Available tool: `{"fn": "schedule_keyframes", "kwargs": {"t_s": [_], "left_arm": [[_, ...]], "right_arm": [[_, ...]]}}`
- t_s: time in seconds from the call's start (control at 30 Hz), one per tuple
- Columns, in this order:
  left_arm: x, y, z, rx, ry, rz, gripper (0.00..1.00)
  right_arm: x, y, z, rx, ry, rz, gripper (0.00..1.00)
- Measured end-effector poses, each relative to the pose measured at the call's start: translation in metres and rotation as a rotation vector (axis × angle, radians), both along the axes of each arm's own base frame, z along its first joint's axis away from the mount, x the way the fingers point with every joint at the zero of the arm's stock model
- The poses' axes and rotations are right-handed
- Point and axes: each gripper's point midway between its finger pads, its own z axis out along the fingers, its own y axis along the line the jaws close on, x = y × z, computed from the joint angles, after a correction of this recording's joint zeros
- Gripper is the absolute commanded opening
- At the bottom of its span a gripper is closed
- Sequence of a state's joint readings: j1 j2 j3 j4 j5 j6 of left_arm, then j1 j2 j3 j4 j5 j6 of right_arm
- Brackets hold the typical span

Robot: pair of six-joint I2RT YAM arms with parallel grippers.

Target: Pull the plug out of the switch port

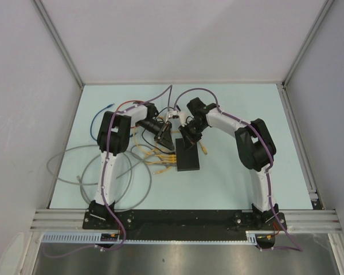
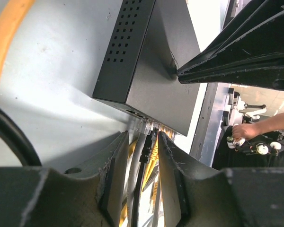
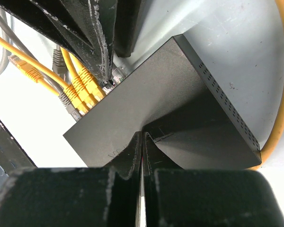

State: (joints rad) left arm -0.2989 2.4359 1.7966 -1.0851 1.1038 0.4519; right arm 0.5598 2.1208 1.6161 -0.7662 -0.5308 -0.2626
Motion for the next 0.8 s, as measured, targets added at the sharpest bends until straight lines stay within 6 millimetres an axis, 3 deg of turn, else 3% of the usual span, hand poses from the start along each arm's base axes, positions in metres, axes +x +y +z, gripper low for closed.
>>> {"fn": "schedule_keyframes", "kwargs": {"t_s": [0.43,0.8], "left_arm": [[-0.002,-0.007,-0.001,0.031,0.000,-0.011,0.37],[-0.004,-0.010,-0.003,0.037,0.006,-0.023,0.26]], "right_arm": [[0.000,0.000,0.000,-0.003,-0.004,0.000,0.00],[0.000,0.000,0.000,-0.008,-0.013,0.001,0.00]]}}
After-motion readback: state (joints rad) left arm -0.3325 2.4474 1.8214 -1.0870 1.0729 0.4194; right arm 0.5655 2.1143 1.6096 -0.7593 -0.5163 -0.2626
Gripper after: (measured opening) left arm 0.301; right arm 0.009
